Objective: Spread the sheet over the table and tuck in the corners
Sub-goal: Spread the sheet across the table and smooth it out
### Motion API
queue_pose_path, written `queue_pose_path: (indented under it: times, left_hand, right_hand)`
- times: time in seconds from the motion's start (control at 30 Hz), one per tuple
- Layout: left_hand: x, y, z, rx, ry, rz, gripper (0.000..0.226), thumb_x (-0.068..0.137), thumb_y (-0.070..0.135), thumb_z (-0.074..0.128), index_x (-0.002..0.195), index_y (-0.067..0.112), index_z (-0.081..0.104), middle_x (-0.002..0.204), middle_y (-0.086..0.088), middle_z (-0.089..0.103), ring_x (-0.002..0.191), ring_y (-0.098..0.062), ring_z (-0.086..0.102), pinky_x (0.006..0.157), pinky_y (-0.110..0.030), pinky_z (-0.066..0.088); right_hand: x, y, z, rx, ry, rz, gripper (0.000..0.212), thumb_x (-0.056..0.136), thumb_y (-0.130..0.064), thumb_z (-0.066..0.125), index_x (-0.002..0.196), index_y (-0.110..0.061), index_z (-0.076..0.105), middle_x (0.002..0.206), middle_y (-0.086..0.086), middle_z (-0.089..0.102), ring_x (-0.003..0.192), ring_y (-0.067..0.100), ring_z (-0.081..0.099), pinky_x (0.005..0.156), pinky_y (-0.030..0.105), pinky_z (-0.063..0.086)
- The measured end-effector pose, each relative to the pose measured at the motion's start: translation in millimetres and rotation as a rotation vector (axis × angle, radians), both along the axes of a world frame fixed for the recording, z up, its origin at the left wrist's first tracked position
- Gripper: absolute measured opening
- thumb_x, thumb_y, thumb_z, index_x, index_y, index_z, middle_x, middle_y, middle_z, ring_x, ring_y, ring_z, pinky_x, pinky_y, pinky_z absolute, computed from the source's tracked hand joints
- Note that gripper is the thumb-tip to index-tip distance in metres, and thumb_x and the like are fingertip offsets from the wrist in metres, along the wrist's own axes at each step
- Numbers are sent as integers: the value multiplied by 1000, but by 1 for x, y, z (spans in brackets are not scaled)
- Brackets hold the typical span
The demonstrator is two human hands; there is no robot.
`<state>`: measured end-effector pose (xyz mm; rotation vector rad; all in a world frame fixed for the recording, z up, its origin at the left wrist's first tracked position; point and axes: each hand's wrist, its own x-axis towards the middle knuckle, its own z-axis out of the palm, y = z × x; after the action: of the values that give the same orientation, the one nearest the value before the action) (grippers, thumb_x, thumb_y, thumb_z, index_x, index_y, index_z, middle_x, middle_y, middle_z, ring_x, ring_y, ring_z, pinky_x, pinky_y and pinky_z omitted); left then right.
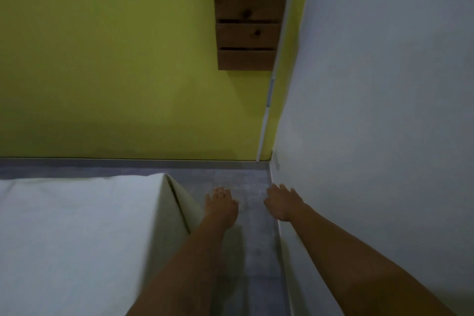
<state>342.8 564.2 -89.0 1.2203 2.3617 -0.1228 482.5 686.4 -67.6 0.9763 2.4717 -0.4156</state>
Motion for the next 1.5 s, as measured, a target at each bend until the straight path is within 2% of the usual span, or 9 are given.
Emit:
queue_pose_path:
  times: [0.23, 0.37, 0.53, 0.83, 1.0, 1.17, 1.33, 1.5]
  left_hand:
    - [-59, 22, 7, 12, 45, 154, 57, 104, 34, 13, 152, 5, 3, 160, -13, 0, 148, -27, -1, 119, -47, 2]
    - [-107, 32, 11, 13, 42, 250, 57, 104, 33, 14, 151, 3, 3, 160, -15, 0, 148, -28, -1, 119, -48, 2]
    - [-190, 58, 26, 42, 49, 362, 57, 105, 32, 13, 151, 2, 1, 160, -15, -3, 148, -28, -3, 119, -47, 1]
    - [-319, 79, 27, 14, 48, 551, 57, 104, 34, 12, 151, 4, 3, 160, -14, -1, 148, -28, -2, 119, -48, 0]
    - [-378, 81, 14, -7, 44, 658, 57, 104, 34, 9, 151, 3, 2, 160, -16, -1, 148, -29, -2, 119, -49, 1]
    - [-436, 87, 16, 7, 18, 850, 57, 105, 34, 10, 151, 3, 3, 160, -16, -1, 148, -28, -2, 119, -49, 1]
    - [-486, 80, 24, 50, 44, 1001, 55, 105, 32, 12, 152, 4, 2, 160, -15, -2, 148, -27, -3, 119, -48, -1]
    - [-521, 31, 23, 17, 73, 1189, 56, 105, 34, 12, 152, 6, 1, 160, -14, -5, 148, -28, -5, 119, -48, -2]
  right_hand:
    - [-78, 48, 9, 38, 20, 186, 55, 101, -34, 24, 150, -9, 20, 160, 9, 11, 146, 30, 11, 117, 48, 12]
    - [-143, 76, 13, 56, 36, 278, 55, 100, -36, 25, 149, -10, 23, 159, 8, 16, 144, 29, 18, 115, 47, 19]
    - [-244, 109, 24, 63, 31, 395, 55, 102, -37, 23, 150, -8, 19, 161, 8, 7, 147, 32, 8, 117, 52, 13]
    - [-412, 131, 29, 66, 51, 607, 53, 102, -36, 24, 147, -9, 24, 159, 7, 14, 146, 32, 12, 115, 52, 15]
    - [-487, 143, 20, 54, 32, 717, 53, 102, -36, 23, 149, -10, 21, 161, 6, 9, 147, 30, 8, 117, 51, 13]
    - [-572, 161, 21, 70, 31, 870, 54, 102, -35, 22, 150, -12, 18, 161, 5, 7, 147, 29, 6, 117, 50, 11]
    - [-660, 149, 31, 97, 67, 1041, 53, 102, -35, 22, 149, -11, 21, 160, 6, 11, 147, 29, 9, 117, 51, 12]
    - [-732, 98, 30, 70, 97, 1208, 53, 101, -33, 23, 149, -10, 22, 160, 7, 13, 146, 29, 10, 117, 51, 13]
